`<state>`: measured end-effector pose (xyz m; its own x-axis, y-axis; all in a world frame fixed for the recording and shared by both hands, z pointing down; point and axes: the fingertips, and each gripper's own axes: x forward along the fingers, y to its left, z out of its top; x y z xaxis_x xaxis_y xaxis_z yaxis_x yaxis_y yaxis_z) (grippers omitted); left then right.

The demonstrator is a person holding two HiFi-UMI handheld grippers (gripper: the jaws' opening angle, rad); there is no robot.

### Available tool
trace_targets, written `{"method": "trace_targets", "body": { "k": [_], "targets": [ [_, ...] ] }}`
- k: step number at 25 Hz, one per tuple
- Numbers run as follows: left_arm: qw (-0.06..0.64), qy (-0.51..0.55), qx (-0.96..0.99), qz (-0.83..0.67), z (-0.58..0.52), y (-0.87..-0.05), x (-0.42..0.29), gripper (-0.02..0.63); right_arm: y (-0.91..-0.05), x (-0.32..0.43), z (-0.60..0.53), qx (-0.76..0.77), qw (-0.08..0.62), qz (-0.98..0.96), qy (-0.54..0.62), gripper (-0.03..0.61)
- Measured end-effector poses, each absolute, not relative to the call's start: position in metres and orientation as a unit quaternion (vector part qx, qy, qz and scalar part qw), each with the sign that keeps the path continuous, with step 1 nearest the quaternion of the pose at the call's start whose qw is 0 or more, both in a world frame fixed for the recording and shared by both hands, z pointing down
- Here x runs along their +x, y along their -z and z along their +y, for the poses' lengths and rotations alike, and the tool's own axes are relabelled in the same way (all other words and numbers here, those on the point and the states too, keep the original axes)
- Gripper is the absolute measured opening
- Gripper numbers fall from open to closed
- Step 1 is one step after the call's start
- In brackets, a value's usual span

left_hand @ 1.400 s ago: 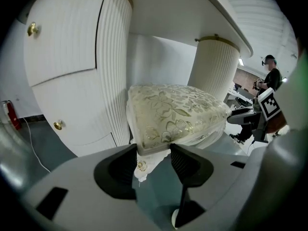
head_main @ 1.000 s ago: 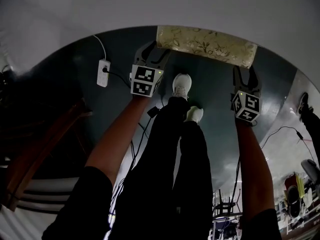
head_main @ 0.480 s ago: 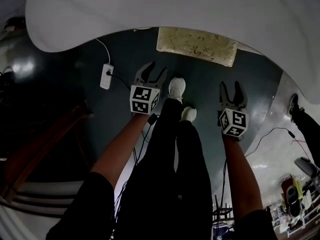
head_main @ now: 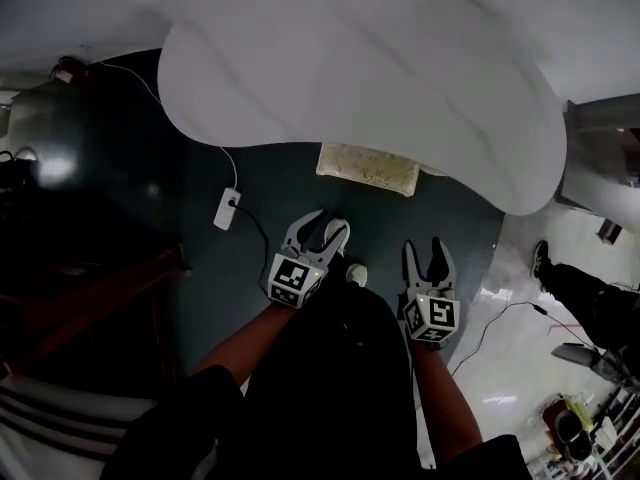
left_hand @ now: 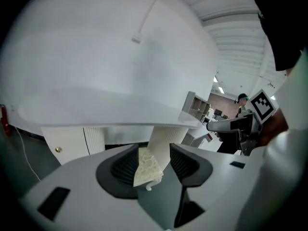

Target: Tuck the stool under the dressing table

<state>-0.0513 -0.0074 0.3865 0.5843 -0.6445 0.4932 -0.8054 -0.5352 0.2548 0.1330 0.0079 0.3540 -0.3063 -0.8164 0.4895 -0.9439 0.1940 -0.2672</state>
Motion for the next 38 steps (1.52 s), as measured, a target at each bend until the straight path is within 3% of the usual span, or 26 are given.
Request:
{"method": "trace_targets", "body": {
  "k": [13, 18, 21, 26, 27, 30, 32, 38],
  "targets": [
    [0.149, -0.048, 0.905, -0.396, -0.034, -0.141, -0.035, 0.208, -0.126, 0.113, -0.017, 0.574, 0.031, -0.794, -0.196, 0.255],
    [0.148, -0.037, 0.912, -0.381, -0.021, -0.107, -0.031, 0.146, -0.077, 0.095, -0.020, 0.569, -0.025, -0.799, -0.192, 0.255],
    [0.142, -0.017, 0.915, -0.378, -0.020, -0.090, -0.024, 0.051, -0.054, 0.100, -0.025, 0.566, -0.035, -0.804, -0.178, 0.255],
    [0.125, -0.006, 0.914, -0.385, -0.021, -0.076, -0.018, 0.017, -0.035, 0.104, -0.023, 0.569, -0.033, -0.809, -0.142, 0.253],
    [0.125, -0.013, 0.911, -0.393, -0.023, -0.075, -0.019, 0.015, -0.036, 0.104, -0.022, 0.571, -0.032, -0.809, -0.139, 0.245],
    [0.129, -0.037, 0.905, -0.404, -0.024, -0.076, -0.019, 0.015, -0.036, 0.107, -0.018, 0.573, -0.030, -0.808, -0.134, 0.108],
    [0.131, -0.048, 0.904, -0.404, -0.023, -0.076, -0.018, 0.015, -0.035, 0.108, -0.017, 0.573, -0.023, -0.809, -0.127, 0.056],
    [0.132, -0.064, 0.901, -0.408, -0.019, -0.081, -0.019, 0.015, -0.040, 0.098, -0.012, 0.574, 0.008, -0.815, -0.083, 0.040]
  ]
}}
